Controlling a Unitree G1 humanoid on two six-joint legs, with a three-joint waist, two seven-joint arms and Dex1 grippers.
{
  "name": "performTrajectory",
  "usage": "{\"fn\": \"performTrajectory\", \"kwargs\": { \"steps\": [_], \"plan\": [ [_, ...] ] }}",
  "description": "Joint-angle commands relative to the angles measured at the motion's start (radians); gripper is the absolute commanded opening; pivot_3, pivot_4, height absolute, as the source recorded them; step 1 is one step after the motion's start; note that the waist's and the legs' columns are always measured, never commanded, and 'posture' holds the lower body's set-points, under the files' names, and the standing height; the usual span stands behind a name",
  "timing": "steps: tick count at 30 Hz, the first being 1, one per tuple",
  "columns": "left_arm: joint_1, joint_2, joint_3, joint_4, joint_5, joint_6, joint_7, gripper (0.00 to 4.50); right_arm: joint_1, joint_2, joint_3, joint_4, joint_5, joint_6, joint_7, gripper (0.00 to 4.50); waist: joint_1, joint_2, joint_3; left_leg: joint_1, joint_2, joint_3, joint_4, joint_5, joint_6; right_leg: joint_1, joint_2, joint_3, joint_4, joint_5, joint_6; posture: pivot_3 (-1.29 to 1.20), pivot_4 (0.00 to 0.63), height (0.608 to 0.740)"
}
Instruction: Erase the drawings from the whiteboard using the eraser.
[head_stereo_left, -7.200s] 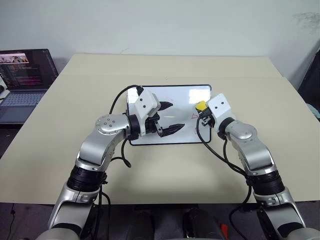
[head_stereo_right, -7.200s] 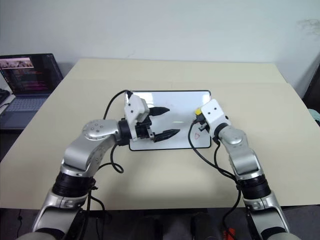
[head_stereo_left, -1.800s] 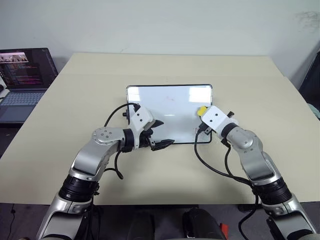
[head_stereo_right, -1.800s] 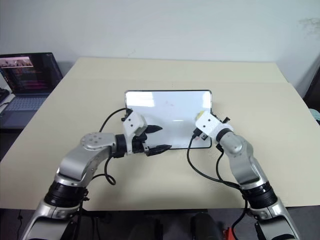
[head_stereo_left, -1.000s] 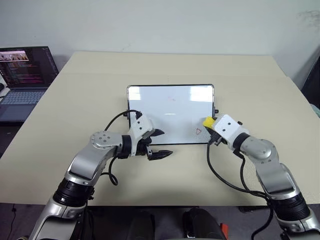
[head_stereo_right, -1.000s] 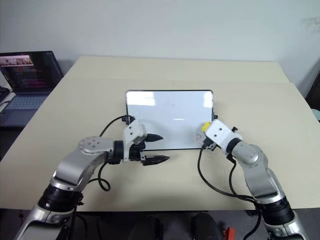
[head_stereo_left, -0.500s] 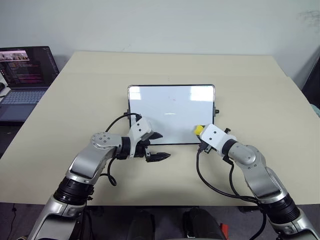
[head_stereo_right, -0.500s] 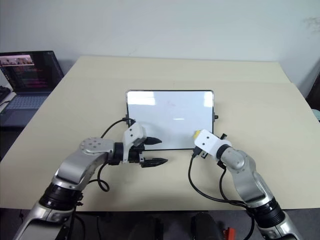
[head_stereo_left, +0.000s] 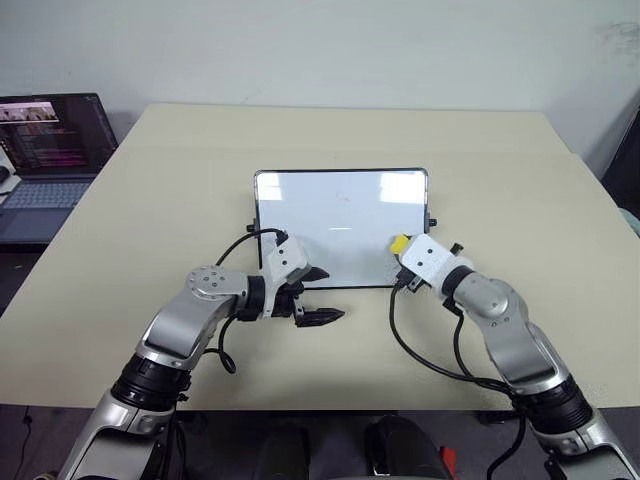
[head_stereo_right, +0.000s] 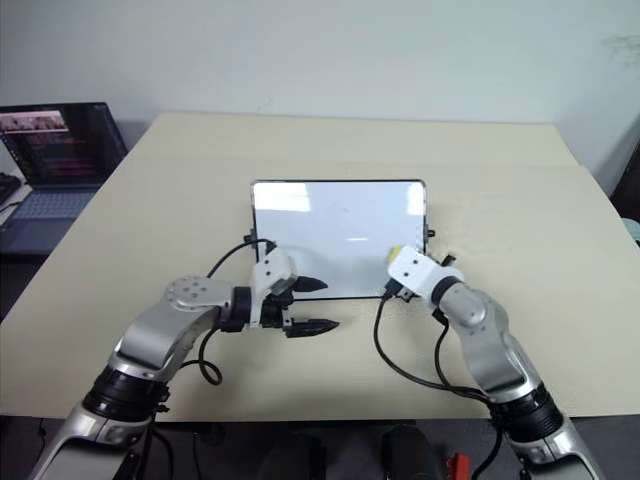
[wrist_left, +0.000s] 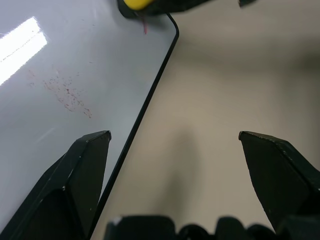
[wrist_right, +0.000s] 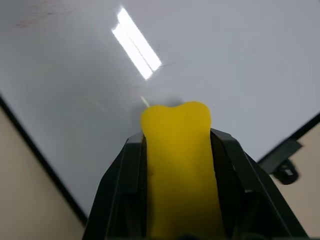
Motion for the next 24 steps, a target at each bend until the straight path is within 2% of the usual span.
{"fn": "performTrajectory", "kwargs": {
  "steps": [1, 6, 17, 24],
  "plan": [
    [-0.021, 0.002, 0.003, -0.031, -0.005, -0.018, -0.008, 4.50, 0.021, -0.023, 0.000, -0.007, -0.012, 0.018, 0.024, 1.38, 0.000, 0.000, 0.000, 0.000, 0.000, 0.000, 0.000, 0.000, 0.000, 0.000, 0.000, 0.000, 0.000, 0.000, 0.000, 0.00, 0.150, 0.740],
    [-0.022, 0.000, 0.002, -0.032, -0.006, -0.016, -0.006, 4.50, 0.064, -0.053, 0.053, -0.033, -0.009, 0.050, 0.101, 1.38, 0.000, 0.000, 0.000, 0.000, 0.000, 0.000, 0.000, 0.000, 0.000, 0.001, 0.000, 0.000, 0.000, 0.000, 0.000, 0.00, 0.150, 0.740],
    [-0.021, 0.000, 0.000, -0.037, -0.008, -0.015, -0.008, 4.50, 0.021, -0.031, -0.015, 0.006, -0.043, 0.038, -0.005, 1.38, -0.001, 0.000, 0.000, 0.002, 0.000, 0.000, 0.001, 0.000, 0.000, 0.001, 0.000, 0.000, 0.001, 0.000, 0.000, 0.00, 0.150, 0.740],
    [-0.017, -0.002, -0.002, -0.040, -0.009, -0.015, -0.008, 4.50, 0.046, -0.053, 0.017, -0.006, -0.027, 0.053, 0.047, 1.38, 0.000, 0.000, 0.000, 0.001, 0.000, 0.000, 0.001, 0.000, 0.000, 0.001, 0.000, 0.000, 0.001, 0.000, 0.000, 0.00, 0.150, 0.740]
  ]
}}
